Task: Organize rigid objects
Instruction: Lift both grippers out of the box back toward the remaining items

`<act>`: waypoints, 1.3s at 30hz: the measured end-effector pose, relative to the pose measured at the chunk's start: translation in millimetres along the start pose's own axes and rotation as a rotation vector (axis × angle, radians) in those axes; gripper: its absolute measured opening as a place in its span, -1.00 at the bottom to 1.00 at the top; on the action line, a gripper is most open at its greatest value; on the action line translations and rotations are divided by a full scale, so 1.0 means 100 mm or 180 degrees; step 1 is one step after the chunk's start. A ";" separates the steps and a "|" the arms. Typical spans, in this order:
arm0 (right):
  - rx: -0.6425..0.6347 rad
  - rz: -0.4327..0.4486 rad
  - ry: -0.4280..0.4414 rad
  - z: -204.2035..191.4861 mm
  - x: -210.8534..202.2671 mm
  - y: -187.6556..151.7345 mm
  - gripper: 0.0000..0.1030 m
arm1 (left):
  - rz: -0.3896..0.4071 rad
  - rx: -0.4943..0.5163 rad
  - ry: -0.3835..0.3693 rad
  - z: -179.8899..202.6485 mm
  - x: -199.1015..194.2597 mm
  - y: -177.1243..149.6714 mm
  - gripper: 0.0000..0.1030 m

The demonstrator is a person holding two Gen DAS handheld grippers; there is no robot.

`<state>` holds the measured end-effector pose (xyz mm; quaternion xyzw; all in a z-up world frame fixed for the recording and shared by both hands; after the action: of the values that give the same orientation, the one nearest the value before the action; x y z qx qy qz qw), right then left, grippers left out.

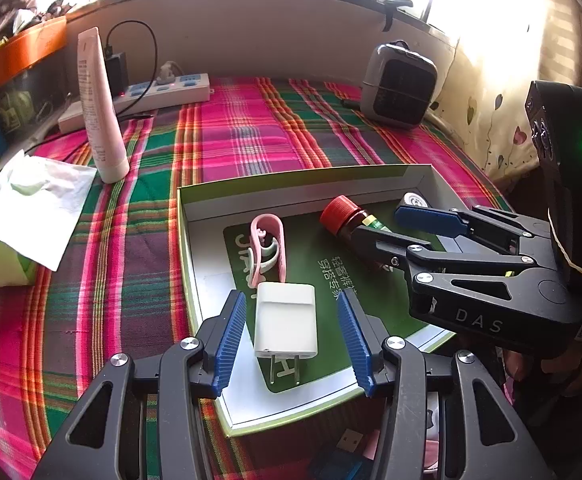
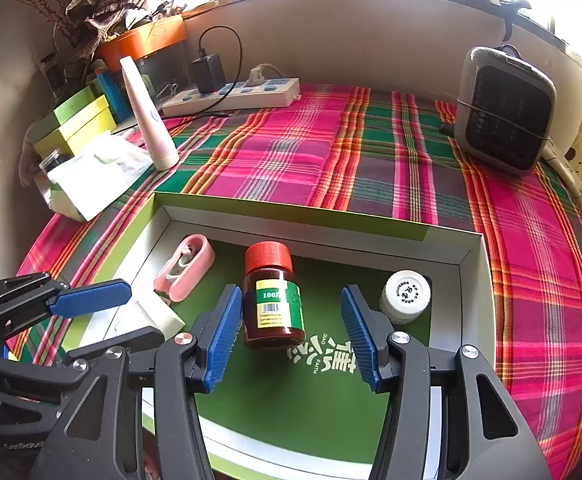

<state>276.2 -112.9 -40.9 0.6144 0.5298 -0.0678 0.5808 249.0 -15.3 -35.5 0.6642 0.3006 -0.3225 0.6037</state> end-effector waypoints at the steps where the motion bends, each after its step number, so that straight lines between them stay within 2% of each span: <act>1: 0.0003 0.0002 0.0003 0.00 0.00 0.00 0.03 | 0.0003 -0.0006 0.0002 0.00 -0.01 0.00 -0.08; 9: 0.0006 0.0052 0.0084 -0.08 -0.08 -0.01 0.03 | 0.0029 -0.0029 0.0005 -0.02 -0.08 -0.02 -0.08; 23: -0.0035 0.0131 0.0067 -0.21 -0.28 -0.07 0.03 | 0.0081 -0.0072 0.0010 -0.02 -0.27 -0.11 -0.07; 39: -0.0038 0.0291 -0.0034 -0.29 -0.69 -0.37 0.03 | 0.0134 -0.0204 0.0051 -0.16 -0.53 -0.38 -0.07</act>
<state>203.8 -138.8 -7.5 0.6341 0.4984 -0.0413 0.5898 188.0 3.6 -15.9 0.6533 0.3015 -0.2947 0.6289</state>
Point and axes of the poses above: each gripper's, at about its wrist camera, not at the fingertips, and x roughly the way its jaws point, z to its right, y to its top, the point moved 8 cm from there along x, roughly the way its jaws point, and after that the axes turned 15 degrees about y, right-handed, at the moved point
